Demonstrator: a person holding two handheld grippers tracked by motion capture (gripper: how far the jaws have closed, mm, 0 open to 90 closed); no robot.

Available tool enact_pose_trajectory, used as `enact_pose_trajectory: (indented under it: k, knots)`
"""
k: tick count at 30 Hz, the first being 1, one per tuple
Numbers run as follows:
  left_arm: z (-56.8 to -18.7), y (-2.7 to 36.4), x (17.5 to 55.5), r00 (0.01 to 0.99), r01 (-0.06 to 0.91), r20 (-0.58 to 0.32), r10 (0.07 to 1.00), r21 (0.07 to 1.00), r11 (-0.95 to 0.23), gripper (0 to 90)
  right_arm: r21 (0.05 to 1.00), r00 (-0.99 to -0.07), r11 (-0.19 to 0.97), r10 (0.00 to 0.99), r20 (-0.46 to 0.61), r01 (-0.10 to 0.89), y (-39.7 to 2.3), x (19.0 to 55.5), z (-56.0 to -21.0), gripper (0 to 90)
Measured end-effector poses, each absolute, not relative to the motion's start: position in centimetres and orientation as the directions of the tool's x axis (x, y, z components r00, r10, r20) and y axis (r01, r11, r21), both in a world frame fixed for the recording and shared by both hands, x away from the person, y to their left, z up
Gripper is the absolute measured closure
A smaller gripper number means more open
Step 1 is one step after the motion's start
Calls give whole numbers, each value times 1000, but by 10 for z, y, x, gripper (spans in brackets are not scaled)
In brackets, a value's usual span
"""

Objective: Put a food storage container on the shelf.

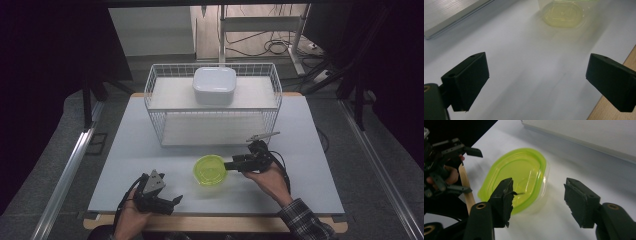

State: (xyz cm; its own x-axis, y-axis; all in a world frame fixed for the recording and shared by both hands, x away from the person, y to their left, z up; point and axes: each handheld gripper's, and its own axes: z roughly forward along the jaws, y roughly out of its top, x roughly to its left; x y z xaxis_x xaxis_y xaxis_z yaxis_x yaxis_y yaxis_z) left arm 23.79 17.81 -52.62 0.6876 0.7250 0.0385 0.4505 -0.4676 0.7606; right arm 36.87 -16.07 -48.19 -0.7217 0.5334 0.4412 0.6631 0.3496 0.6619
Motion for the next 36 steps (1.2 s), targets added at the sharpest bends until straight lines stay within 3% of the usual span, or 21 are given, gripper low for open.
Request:
enact_pose_trajectory:
  k: [16,21,36]
  knots:
    - [-527,176,237,695,441,60,716,751,-491,48,561,-644,326,484,592,761,-146,397,-499,648]
    - [-527,175,237,696,438,65,715,751,-495,48,532,-623,330,490,609,780,-144,399,-502,779]
    - [-527,175,236,696,432,75,714,750,-501,48,522,-594,288,464,657,803,-149,394,-496,820]
